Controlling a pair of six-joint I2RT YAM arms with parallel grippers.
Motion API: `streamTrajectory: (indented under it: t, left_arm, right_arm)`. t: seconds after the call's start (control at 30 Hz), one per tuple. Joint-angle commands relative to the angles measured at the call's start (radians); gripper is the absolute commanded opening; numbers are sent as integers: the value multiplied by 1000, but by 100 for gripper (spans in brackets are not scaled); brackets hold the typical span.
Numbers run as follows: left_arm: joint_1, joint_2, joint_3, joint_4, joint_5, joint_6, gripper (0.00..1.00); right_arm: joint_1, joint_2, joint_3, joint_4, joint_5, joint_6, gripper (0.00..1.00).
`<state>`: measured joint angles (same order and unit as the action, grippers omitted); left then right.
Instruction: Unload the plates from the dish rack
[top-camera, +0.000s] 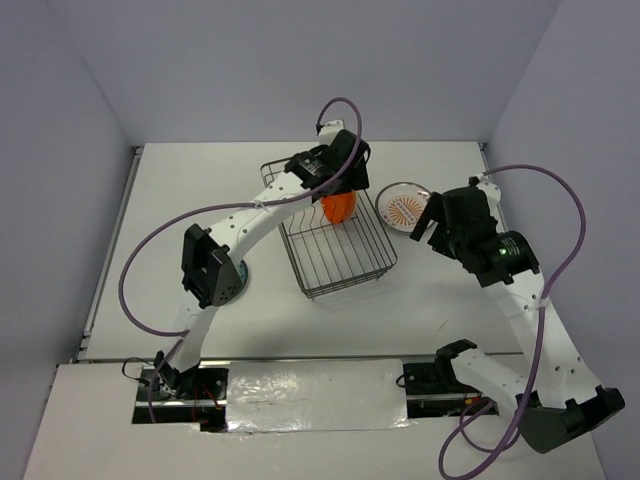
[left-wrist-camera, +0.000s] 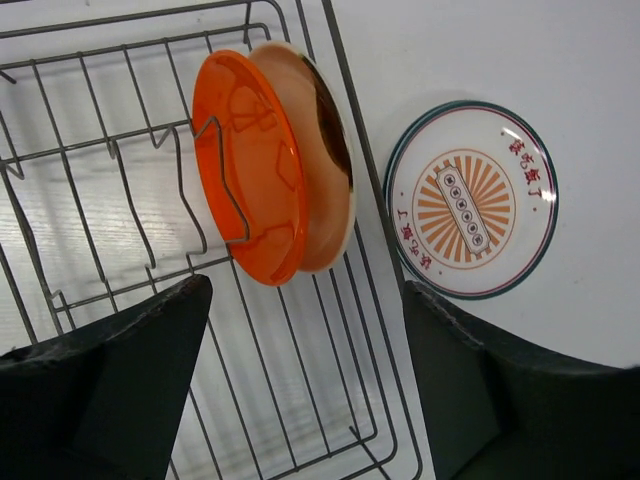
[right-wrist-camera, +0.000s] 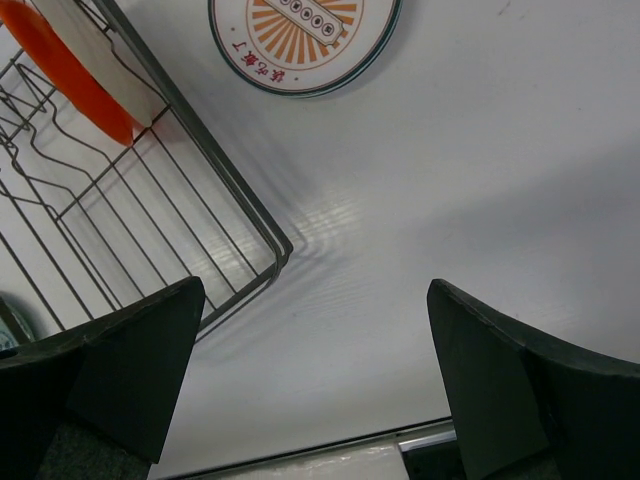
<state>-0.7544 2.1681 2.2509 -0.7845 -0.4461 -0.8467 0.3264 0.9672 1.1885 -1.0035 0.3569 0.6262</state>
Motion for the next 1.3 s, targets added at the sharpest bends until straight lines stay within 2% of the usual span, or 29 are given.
streamTrajectory:
  t: [0.0,0.07,0.2,0.57,0.67,0.7,0.77,0.8,0.87,0.9,1.03,1.2,1.27]
  left_arm:
    - [-5,21,12,39,-114,-25,89]
    - [-10,51,4,7,-149,-43,82]
    - [-14,42,-73,54,-157,-55,75]
    - [-16,88,-117,202,-74,-8,71]
    - [-14,104,-106,186,-95,-20,66]
    - [-13,111,-85,162,-109,-20,61]
    - [-10,131,-74,146,-114,-22,56]
    - [-8,136,-76,146,-114,-22,49]
    - [-6,140,-86,157,-108,-17,43]
    - [-5,141,-91,159,-109,-18,35]
    - [-5,130,-93,180,-94,4,23]
    - [-3,46,-109,215,-71,21,6]
    - [-2,-10,-108,225,-85,35,3]
  right_arm:
    - [-4,-61,-16,0,-16,-16,100]
    - [-3,-70,-15,-1,-29,-26,100]
    - [-6,-62,0,-4,-38,-66,100]
    - [-3,-22,16,17,-64,-129,100]
    - [-3,-15,11,25,-70,-138,100]
    - [-3,-12,11,28,-75,-138,100]
    - [-3,-12,10,37,-81,-143,100]
    - [-4,-10,11,39,-84,-145,100]
    - [-4,-5,16,39,-85,-149,100]
    - [-3,-2,20,39,-87,-152,100]
    - [-3,4,28,42,-85,-158,100]
    - [-3,16,23,57,-111,-148,100]
    - [-3,18,20,68,-122,-140,100]
